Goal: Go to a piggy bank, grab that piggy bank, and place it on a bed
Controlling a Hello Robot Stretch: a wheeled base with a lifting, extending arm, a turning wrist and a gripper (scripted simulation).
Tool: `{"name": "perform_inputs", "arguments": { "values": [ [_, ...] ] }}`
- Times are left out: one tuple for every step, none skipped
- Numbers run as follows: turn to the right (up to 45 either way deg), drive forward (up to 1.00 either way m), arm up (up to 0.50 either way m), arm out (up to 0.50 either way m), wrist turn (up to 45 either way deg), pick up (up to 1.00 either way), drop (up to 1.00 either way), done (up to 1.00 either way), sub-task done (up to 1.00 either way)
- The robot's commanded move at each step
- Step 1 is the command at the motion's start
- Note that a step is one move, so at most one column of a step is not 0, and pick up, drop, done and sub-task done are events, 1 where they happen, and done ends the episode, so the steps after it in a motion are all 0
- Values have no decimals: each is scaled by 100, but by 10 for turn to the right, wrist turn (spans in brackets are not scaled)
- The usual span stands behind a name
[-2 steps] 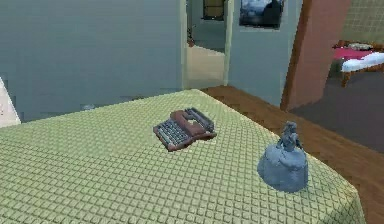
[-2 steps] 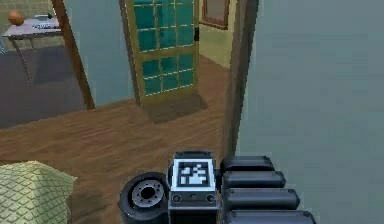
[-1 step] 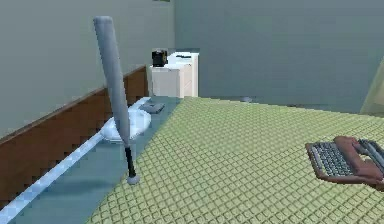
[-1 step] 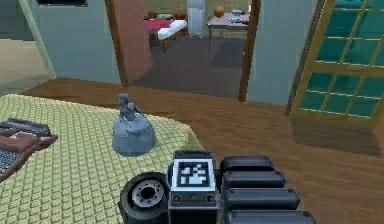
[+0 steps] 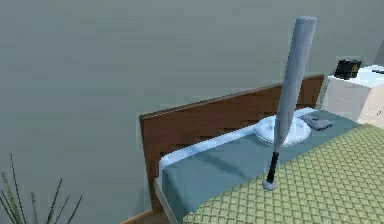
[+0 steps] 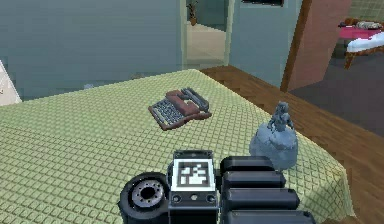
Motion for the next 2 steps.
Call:
{"name": "perform_inputs", "arguments": {
  "values": [
    [-60, 0, 0, 0, 0, 0, 0, 0, 0],
    [0, 0, 0, 48, 0, 0, 0, 0, 0]
  ]
}}
